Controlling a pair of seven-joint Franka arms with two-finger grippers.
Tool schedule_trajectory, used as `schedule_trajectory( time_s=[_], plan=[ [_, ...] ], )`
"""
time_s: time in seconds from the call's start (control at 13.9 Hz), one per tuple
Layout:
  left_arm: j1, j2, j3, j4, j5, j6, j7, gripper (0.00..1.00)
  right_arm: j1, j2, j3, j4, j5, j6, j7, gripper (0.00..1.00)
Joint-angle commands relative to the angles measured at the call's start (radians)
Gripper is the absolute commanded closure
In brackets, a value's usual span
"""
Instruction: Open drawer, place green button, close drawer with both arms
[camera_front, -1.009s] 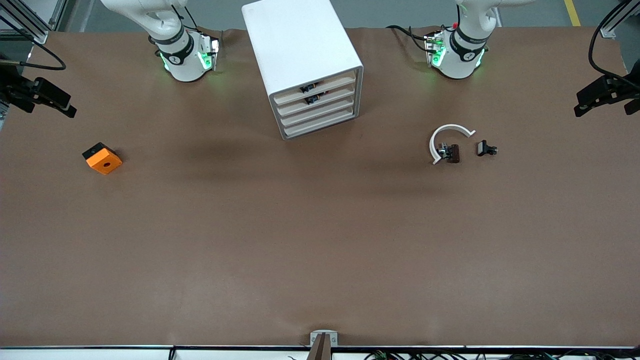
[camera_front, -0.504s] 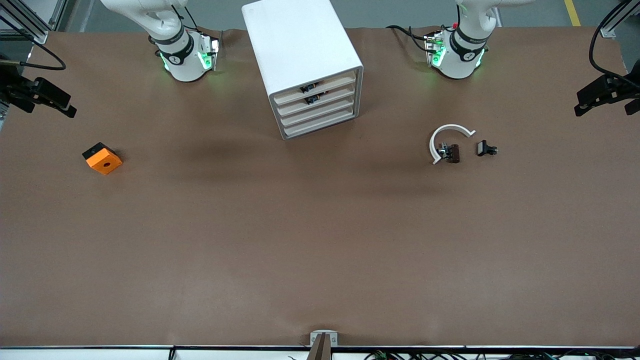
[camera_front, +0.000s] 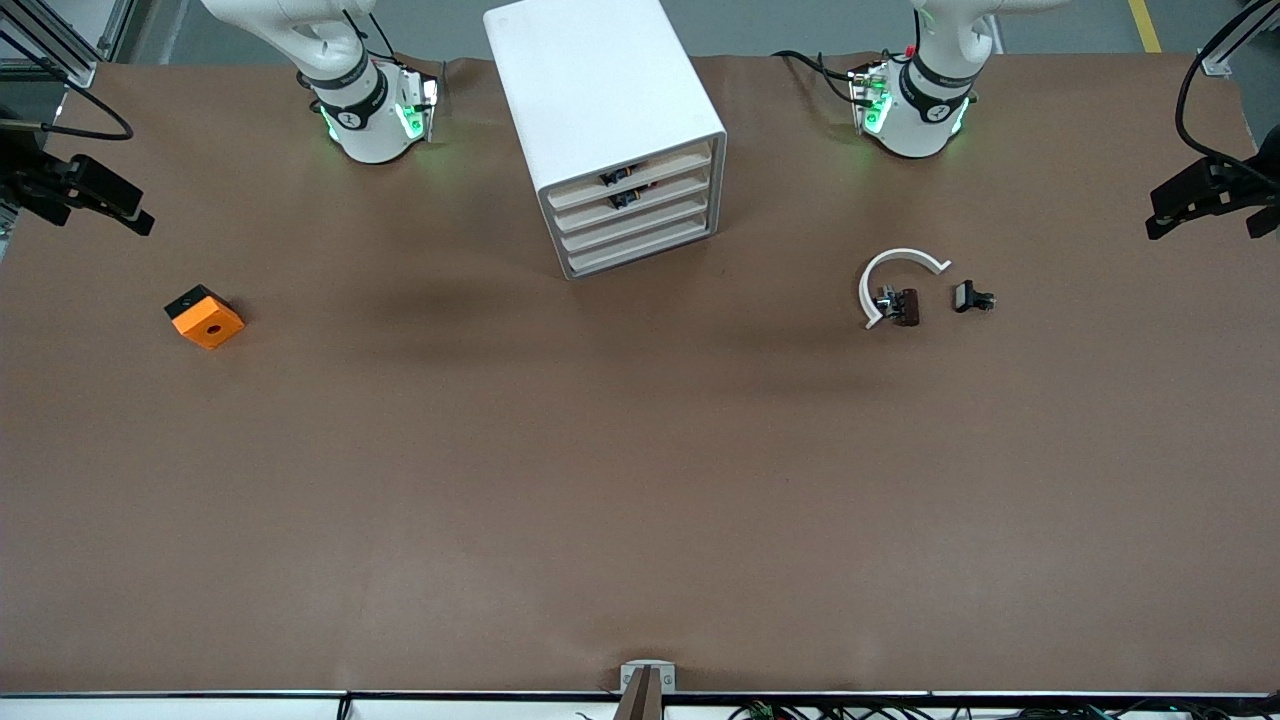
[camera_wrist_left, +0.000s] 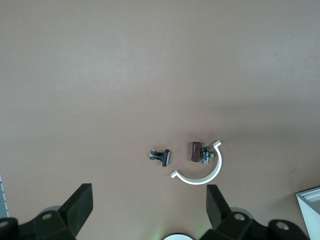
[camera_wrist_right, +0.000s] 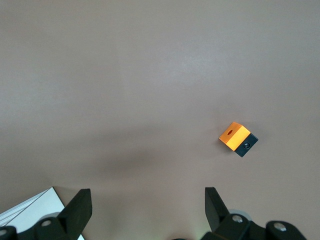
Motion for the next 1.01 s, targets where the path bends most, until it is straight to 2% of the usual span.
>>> schedule_trajectory(
  time_s=[0.0, 0.43, 0.58, 0.94],
  plan=[
    [-0.003, 0.008, 0.004, 0.026, 0.005, -0.007, 0.017, 0.00, -0.008, 0.010, 0.012, 0.021, -0.020, -0.011, -0.009, 0.00],
    [-0.006, 0.004, 0.001, 0.029, 0.004, -0.017, 0.014, 0.00, -0.011, 0.010, 0.012, 0.023, -0.026, -0.010, -0.010, 0.00],
    [-0.003, -0.010, -0.007, 0.009, 0.001, -0.045, 0.004, 0.00, -0.009, 0.010, 0.012, 0.021, -0.026, -0.011, -0.010, 0.00],
    [-0.002, -0.051, -0.010, -0.049, -0.027, -0.020, -0.013, 0.00, -0.009, 0.010, 0.012, 0.021, -0.026, -0.013, -0.010, 0.00]
  ],
)
